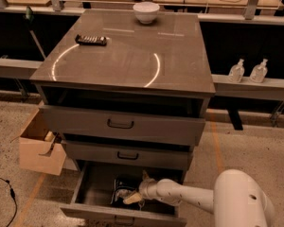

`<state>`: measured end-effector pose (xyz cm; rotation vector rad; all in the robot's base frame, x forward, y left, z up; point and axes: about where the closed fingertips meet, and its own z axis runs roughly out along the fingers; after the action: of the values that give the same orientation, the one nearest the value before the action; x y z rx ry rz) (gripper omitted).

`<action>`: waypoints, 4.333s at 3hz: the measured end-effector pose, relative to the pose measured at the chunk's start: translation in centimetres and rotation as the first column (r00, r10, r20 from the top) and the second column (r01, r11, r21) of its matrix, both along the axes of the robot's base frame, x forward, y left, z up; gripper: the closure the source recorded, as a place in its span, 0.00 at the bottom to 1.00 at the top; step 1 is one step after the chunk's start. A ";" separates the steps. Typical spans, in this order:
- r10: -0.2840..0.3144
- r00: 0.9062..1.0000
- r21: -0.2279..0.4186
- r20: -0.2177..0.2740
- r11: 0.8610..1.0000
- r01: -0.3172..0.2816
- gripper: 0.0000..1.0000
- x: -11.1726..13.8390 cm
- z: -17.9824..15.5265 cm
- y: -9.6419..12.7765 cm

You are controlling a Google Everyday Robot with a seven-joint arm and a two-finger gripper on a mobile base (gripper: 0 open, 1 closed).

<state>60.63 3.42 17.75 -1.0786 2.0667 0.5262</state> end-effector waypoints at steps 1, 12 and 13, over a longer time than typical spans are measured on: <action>-0.020 1.000 -0.009 0.008 1.000 0.020 0.00 0.8 0.1 -0.1; 0.137 0.986 -0.089 -0.096 0.985 -0.146 1.00 -2.8 8.3 -3.0; 0.169 0.983 -0.095 -0.066 0.980 -0.175 1.00 -4.6 10.7 -3.2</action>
Offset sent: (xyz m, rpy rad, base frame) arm 0.0270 -0.0049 -0.0130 -0.0698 -0.0050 -0.0396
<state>56.03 0.18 28.41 -1.3239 2.0797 0.5490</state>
